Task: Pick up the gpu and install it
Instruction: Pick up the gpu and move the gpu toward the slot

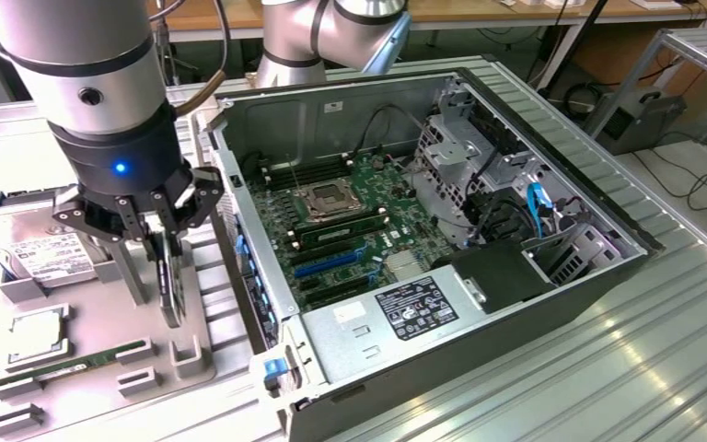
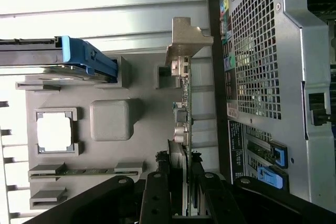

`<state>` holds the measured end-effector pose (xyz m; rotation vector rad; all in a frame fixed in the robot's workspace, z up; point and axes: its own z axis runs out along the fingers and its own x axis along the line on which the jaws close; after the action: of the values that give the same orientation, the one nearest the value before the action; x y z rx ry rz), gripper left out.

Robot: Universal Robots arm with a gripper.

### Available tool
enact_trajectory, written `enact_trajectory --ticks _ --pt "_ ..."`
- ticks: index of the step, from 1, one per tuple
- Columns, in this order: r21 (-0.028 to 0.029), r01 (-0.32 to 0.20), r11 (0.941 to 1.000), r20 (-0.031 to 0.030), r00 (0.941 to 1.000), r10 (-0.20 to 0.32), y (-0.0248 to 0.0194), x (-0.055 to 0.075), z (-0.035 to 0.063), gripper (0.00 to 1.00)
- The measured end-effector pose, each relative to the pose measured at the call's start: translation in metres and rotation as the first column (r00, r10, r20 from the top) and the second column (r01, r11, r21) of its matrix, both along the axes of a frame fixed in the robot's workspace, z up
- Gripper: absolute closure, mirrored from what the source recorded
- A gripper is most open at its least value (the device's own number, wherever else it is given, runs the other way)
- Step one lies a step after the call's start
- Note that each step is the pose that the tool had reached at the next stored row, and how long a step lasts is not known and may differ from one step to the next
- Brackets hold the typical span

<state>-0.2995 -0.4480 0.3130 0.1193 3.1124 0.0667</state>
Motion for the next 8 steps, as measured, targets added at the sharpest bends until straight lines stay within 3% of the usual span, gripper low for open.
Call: enact_trajectory --ticks 8 --pt "0.0 0.0 1.0 0.0 1.0 0.0 0.0 0.0 0.0029 0.74"
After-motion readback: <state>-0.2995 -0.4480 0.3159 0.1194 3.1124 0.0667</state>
